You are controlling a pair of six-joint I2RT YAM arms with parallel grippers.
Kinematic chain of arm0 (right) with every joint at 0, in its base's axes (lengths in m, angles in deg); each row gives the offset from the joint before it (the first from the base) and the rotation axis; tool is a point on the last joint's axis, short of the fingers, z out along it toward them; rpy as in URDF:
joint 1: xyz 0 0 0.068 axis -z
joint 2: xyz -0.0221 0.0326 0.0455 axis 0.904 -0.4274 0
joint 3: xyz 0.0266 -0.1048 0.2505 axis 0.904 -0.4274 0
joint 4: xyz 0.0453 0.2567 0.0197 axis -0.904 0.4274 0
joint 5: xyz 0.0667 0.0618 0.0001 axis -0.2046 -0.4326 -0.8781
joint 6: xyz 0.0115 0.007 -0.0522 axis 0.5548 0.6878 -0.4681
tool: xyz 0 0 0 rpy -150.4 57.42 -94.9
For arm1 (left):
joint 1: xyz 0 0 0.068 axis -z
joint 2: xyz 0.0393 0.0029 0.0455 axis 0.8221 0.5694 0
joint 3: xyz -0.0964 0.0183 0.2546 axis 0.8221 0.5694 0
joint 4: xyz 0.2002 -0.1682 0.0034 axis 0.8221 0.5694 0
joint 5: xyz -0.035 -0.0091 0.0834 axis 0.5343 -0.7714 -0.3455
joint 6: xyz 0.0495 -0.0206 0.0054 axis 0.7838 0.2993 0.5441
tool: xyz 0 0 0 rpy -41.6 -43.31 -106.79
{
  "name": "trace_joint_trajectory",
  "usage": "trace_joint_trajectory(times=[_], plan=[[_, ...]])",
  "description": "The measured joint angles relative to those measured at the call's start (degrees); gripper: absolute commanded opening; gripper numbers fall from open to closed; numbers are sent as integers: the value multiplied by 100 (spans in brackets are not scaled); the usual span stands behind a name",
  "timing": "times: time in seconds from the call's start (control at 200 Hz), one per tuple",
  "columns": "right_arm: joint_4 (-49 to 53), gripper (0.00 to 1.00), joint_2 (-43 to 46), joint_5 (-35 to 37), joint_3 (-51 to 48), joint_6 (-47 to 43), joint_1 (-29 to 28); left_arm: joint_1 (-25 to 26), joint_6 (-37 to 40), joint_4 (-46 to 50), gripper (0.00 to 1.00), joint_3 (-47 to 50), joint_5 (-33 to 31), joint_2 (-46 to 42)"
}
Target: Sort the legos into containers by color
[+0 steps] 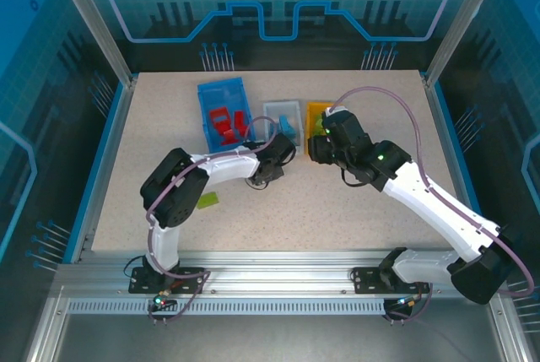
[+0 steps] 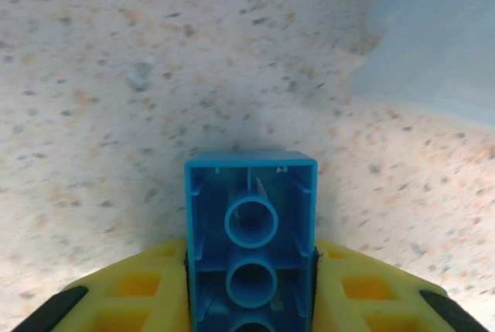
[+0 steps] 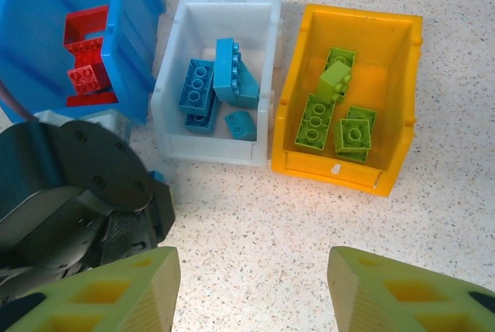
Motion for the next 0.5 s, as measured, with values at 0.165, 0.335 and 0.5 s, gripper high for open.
trace_joint_trajectory(times=[0.165,0.335,0.5], plan=[[-9,54,94,44,-149,63,2,181,197,229,27,219,-52,-758],[-7,54,223,63,-219,90,9,-48,750,437,25,-726,409,-874],[4,54,330,66,-219,107,61,-573,1123,442,25,-2020,1460,-98]])
